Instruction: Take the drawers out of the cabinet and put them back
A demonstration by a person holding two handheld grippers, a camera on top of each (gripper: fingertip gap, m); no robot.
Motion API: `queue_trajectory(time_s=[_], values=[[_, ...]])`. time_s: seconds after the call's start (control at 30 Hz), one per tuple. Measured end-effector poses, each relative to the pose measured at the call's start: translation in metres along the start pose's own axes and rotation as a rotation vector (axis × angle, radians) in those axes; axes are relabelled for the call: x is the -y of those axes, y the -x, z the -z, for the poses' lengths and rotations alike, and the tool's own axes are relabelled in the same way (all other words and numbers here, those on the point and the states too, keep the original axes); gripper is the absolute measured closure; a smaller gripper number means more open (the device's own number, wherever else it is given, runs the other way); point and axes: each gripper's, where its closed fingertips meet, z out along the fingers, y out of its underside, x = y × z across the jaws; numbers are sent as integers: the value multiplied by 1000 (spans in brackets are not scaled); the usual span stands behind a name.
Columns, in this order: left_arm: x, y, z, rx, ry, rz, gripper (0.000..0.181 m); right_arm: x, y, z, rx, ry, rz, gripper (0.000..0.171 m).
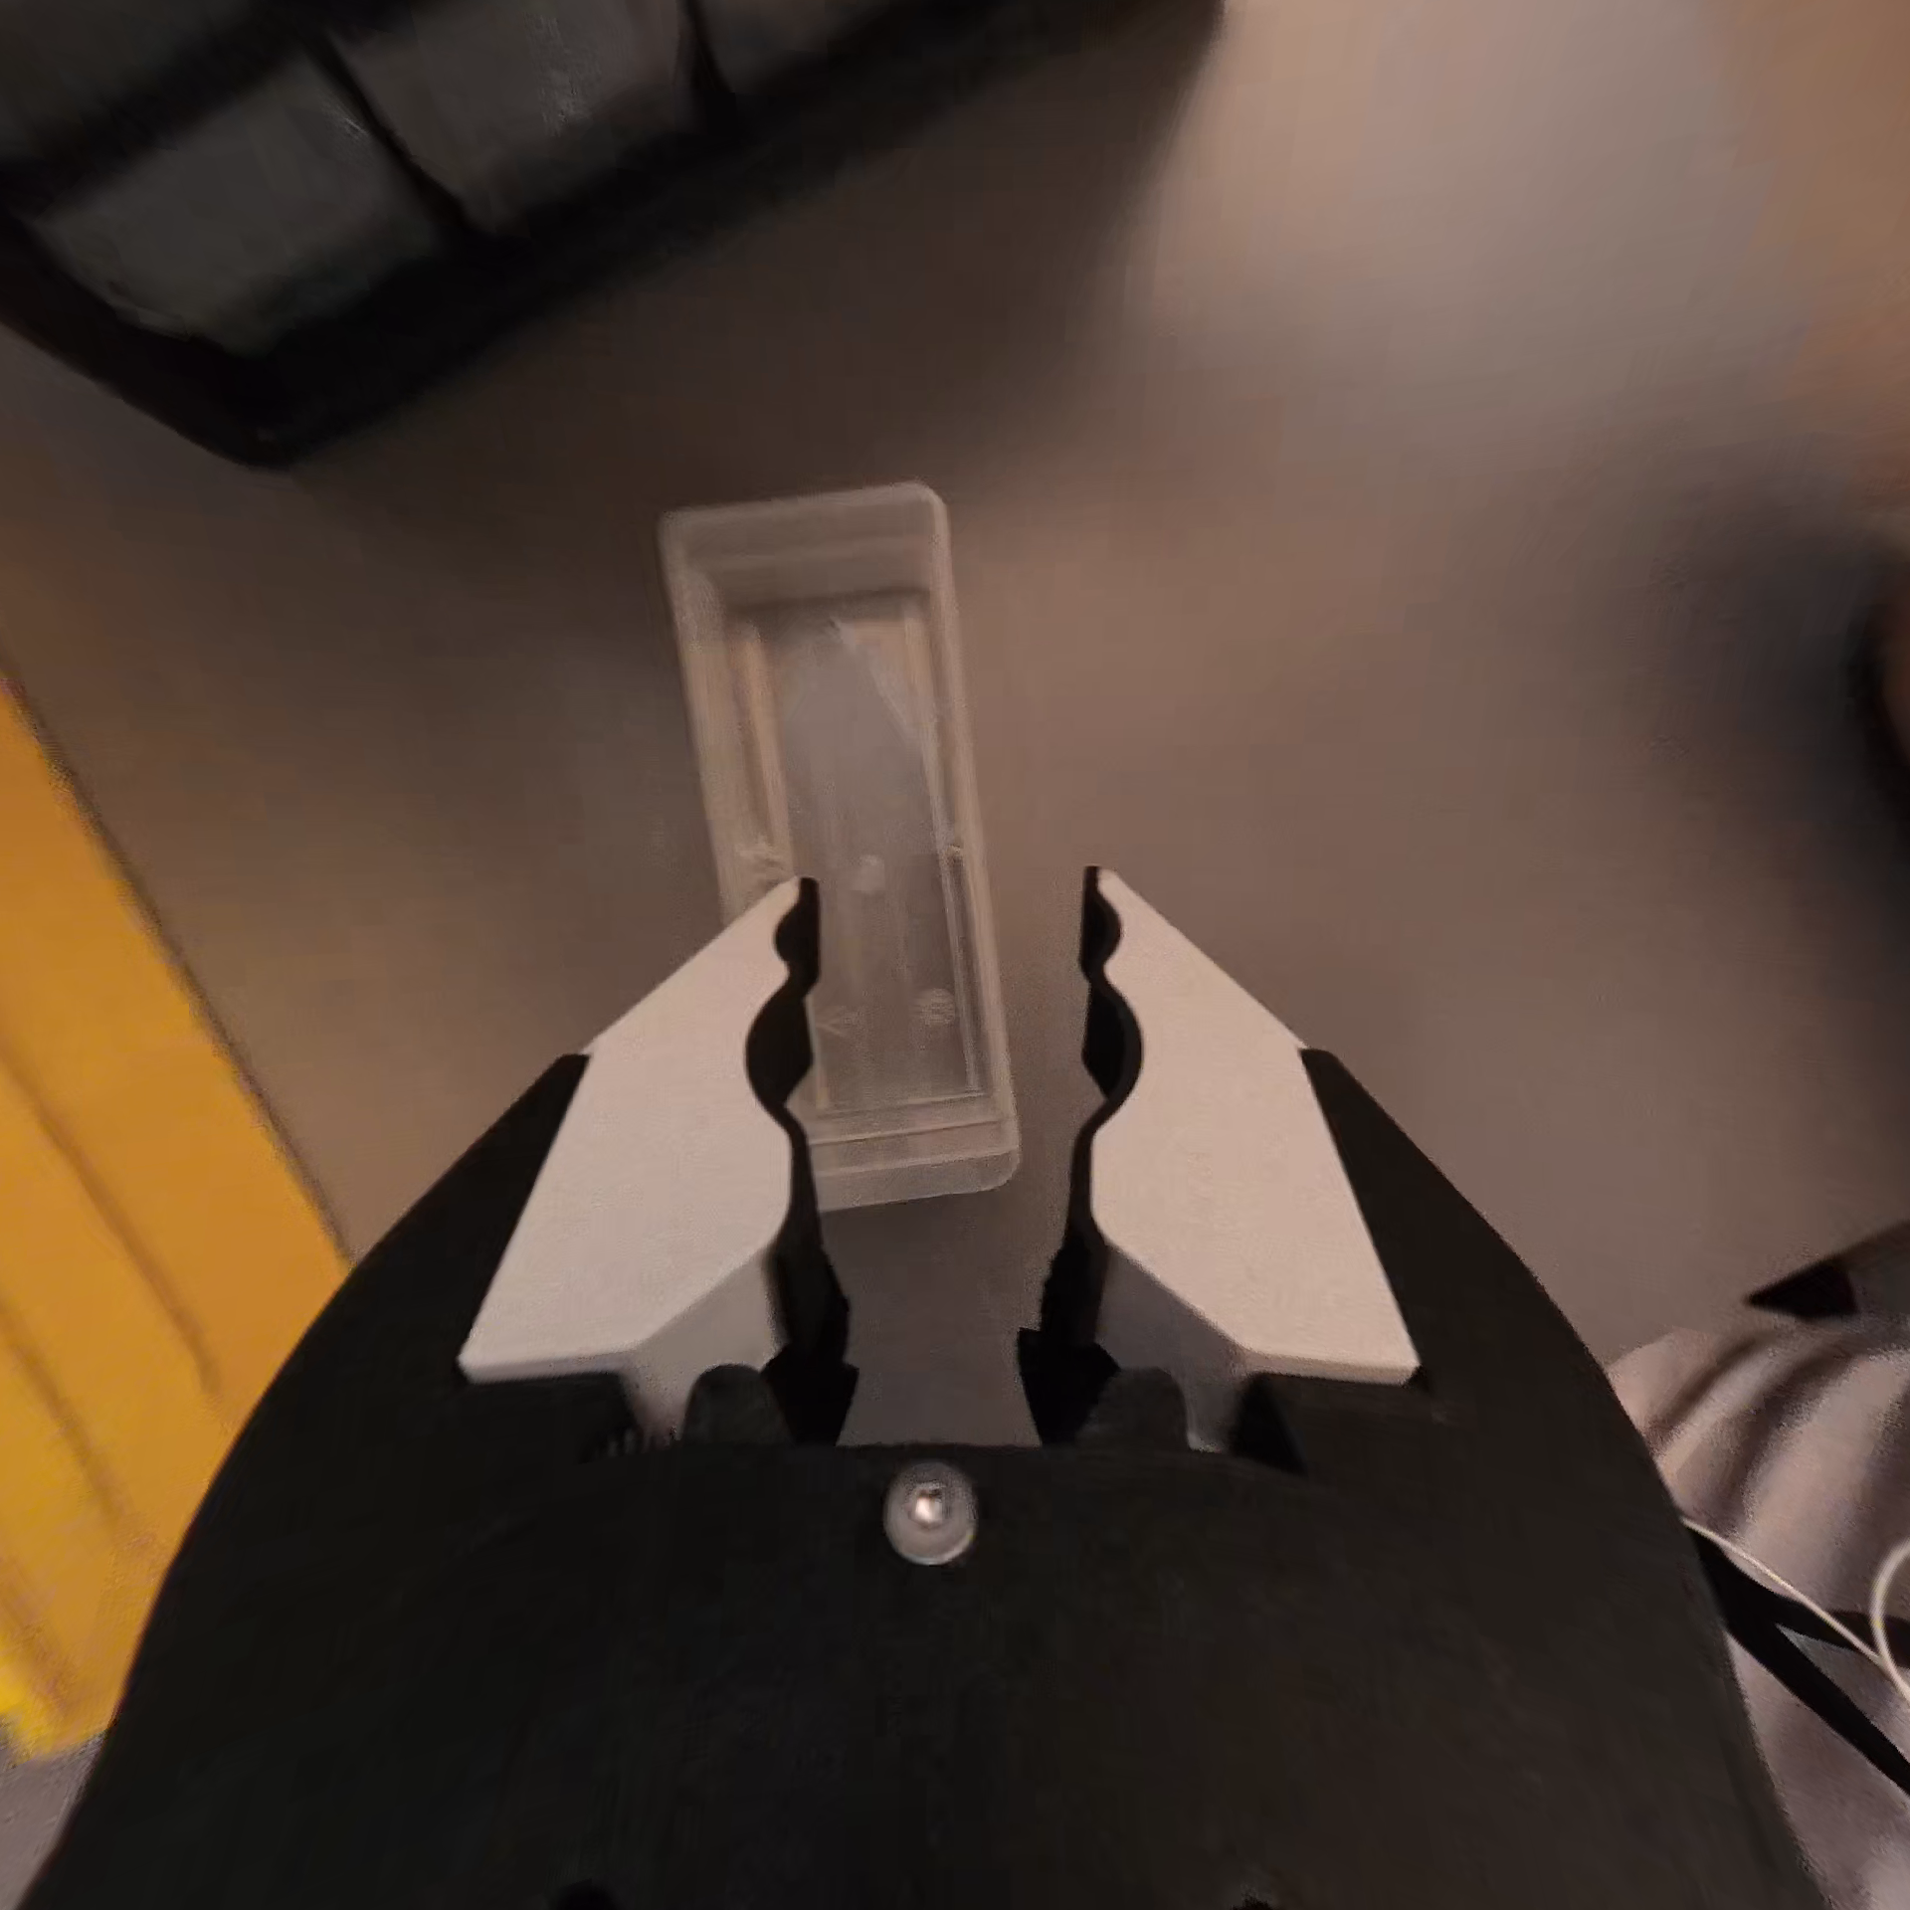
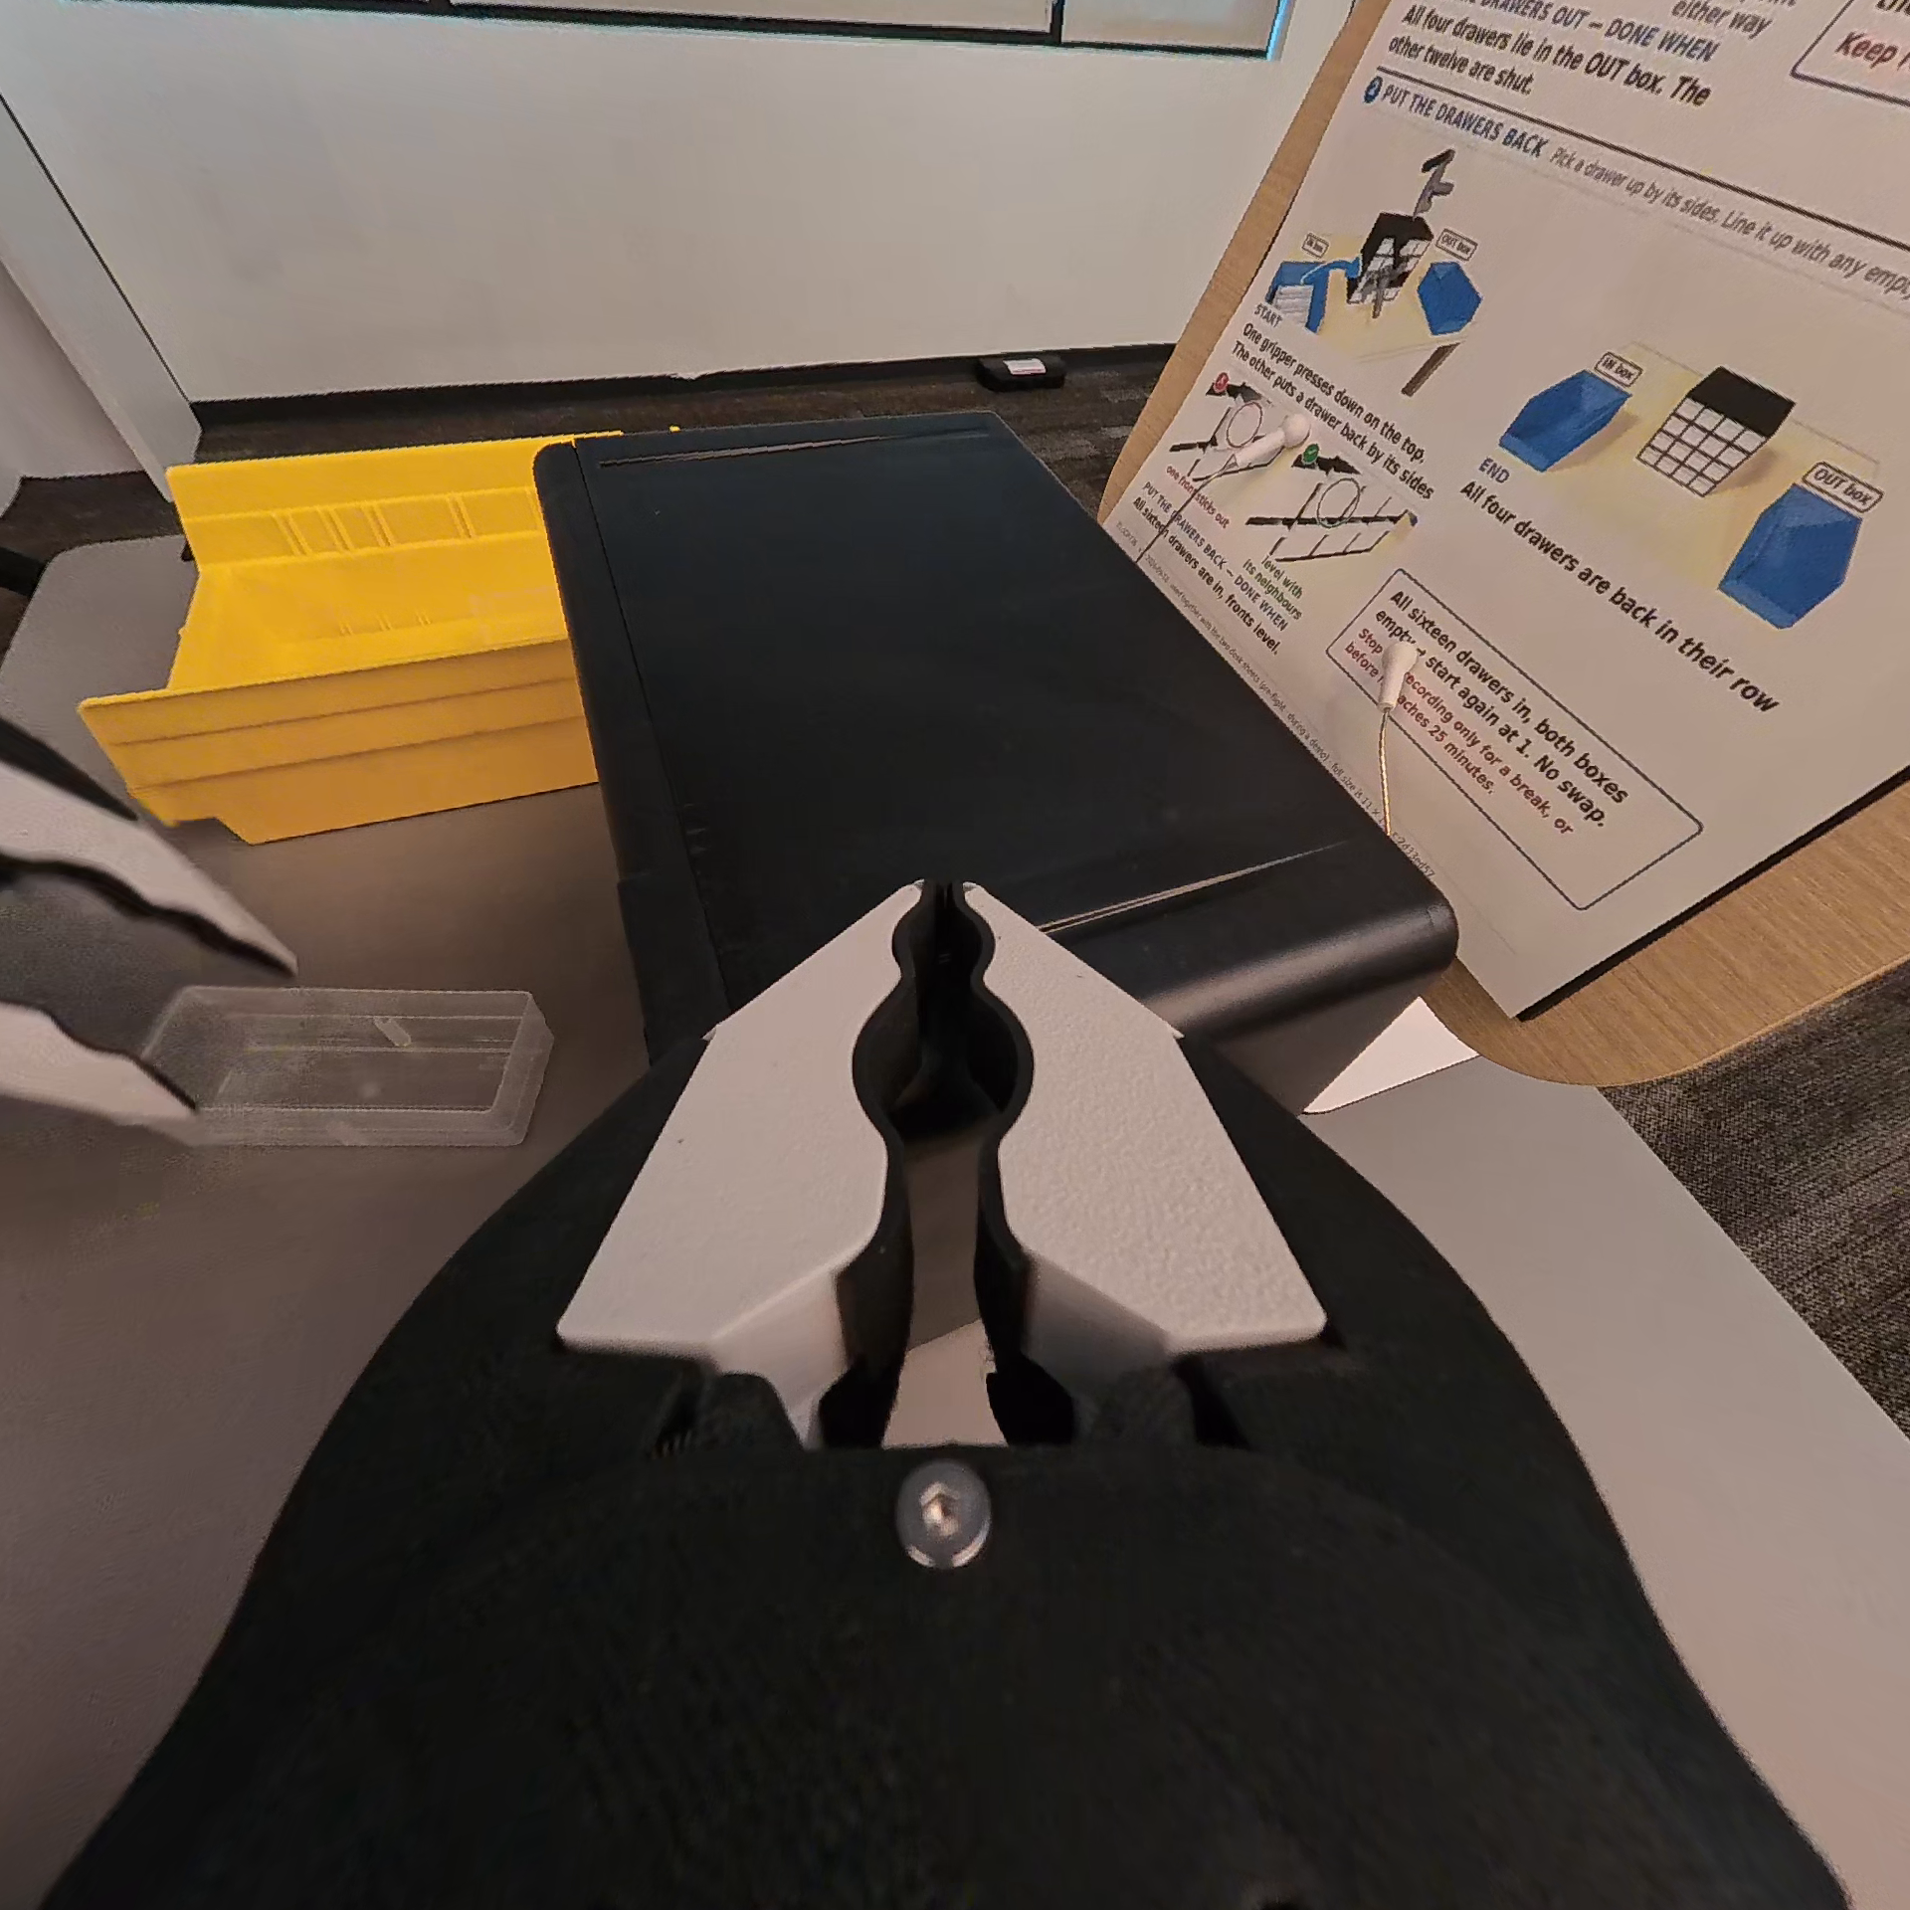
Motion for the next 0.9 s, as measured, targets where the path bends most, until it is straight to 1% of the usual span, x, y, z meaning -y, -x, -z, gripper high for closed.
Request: queue_trajectory(time_s=[0.03, 0.1, 0.13, 0.17, 0.23, 0.27, 0.3, 0.4, 0.53, 0.6, 0.63, 0.7, 0.73, 0.83, 0.9], values=[[9, 9, 15, 37, -77, 8, 125, 0, 0, 0, 1, -1, -1, 171], [20, 26, 44, 109, -235, 28, 105, 0, 0, 0, 3, -2, -1, 171], [20, 31, 54, 134, -301, 38, 97, 0, 0, 0, 3, -2, -1, 171], [18, 30, 59, 136, -361, 45, 94, 0, 0, 0, 4, -3, -1, 171], [7, 19, 55, 112, -464, 54, 76, 0, 0, 0, 6, -4, -4, 171], [-3, 17, 47, 115, -480, 69, 73, 0, 0, 0, 7, -4, -5, 171], [-15, 16, 36, 119, -474, 90, 72, 0, 0, 0, 6, -4, -6, 171], [-42, 12, 4, 105, -385, 154, 71, 0, 0, 0, 1, -2, -4, 171], [-55, 23, -20, 163, -303, 171, 66, 0, 0, 0, -1, -2, -4, 171], [-57, 23, -29, 152, -272, 163, 67, 0, 0, 0, -2, -2, -3, 171], [-57, 20, -32, 132, -261, 155, 72, 0, 0, 0, -1, -2, -4, 171], [-57, 15, -36, 105, -246, 134, 91, 0, 0, 0, 1, -2, -3, 171], [-58, 15, -38, 110, -237, 126, 96, 0, 0, 0, 3, -3, -5, 171], [-57, 18, -39, 128, -230, 102, 104, 0, 0, 0, 3, -3, -4, 171], [-56, 19, -39, 119, -229, 99, 105, 0, 0, 0, 1, -2, -2, 171]])
